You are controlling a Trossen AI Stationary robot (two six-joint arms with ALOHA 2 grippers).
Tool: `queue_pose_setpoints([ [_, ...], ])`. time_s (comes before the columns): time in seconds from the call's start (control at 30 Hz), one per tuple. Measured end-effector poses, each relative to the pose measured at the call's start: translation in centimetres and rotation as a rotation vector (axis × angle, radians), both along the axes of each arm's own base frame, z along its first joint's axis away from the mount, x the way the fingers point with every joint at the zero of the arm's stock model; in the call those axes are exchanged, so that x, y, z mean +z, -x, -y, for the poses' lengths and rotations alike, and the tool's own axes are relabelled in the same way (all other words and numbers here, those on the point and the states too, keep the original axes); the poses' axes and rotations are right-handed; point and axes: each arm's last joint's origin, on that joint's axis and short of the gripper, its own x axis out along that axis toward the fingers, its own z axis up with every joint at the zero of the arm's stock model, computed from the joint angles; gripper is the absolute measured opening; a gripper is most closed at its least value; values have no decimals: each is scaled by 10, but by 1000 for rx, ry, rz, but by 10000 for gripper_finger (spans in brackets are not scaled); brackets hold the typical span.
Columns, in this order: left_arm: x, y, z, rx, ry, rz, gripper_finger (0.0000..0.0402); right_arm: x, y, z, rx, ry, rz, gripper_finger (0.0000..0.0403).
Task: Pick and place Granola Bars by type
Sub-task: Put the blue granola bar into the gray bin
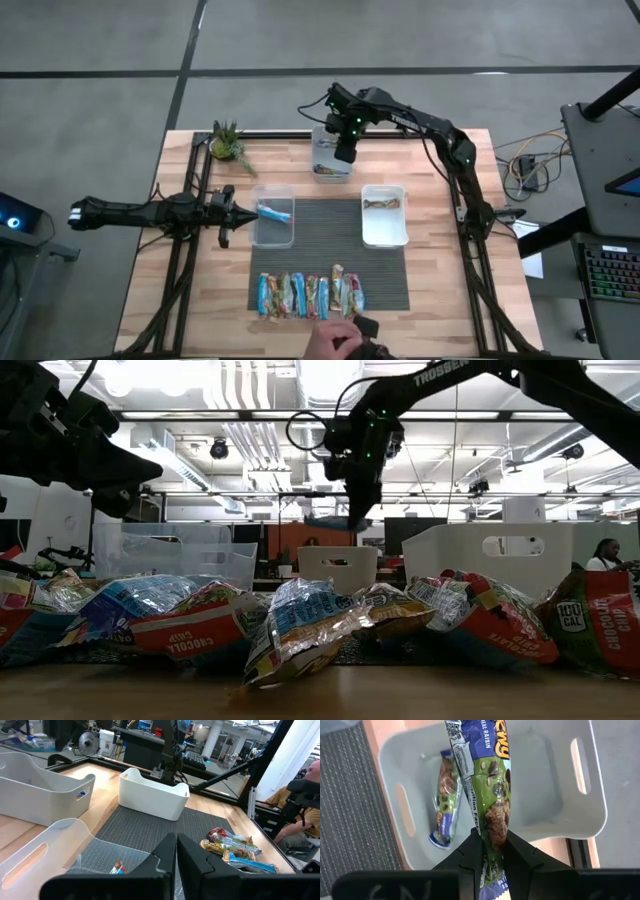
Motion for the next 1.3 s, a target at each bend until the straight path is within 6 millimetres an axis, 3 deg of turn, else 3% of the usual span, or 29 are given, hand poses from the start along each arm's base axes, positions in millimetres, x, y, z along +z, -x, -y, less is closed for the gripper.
queue_pose_setpoints([
  [0.57,0,0,0,0,0,0,0,-39,-9,11,14,-33,-70,53],
  [1.3,0,0,0,0,0,0,0,-41,-18,4,23,-32,-40,54],
])
